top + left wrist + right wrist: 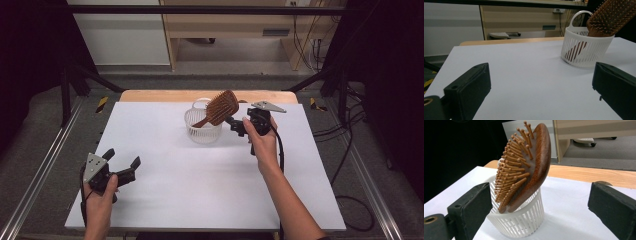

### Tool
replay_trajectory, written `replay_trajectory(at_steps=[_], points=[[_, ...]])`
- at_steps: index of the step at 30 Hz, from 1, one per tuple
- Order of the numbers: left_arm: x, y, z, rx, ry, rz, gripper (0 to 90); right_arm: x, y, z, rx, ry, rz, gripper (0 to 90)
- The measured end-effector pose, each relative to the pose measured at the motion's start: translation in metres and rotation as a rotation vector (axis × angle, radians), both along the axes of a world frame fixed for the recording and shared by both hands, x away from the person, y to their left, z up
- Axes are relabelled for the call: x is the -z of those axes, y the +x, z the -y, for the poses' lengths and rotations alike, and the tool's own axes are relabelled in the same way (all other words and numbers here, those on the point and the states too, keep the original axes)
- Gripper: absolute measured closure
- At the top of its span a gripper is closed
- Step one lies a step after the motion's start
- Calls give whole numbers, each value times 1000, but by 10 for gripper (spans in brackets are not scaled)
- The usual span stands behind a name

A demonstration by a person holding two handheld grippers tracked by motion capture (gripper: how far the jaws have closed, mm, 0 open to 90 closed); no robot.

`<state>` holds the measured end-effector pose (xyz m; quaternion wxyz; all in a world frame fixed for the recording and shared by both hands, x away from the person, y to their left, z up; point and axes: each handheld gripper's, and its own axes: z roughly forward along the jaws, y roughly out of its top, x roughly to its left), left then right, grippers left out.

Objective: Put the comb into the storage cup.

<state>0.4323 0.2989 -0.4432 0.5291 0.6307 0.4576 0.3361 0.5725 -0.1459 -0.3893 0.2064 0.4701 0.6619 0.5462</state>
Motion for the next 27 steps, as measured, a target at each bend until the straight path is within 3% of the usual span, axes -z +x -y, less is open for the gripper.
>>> replay_trajectory(at_steps=[17,27], points=[[1,1,-2,-7,-6,-5,21,-7,-8,14,9,2,33,66],[0,1,-4,-8,-8,0,21,-9,-16,22,51,-12,72,62]])
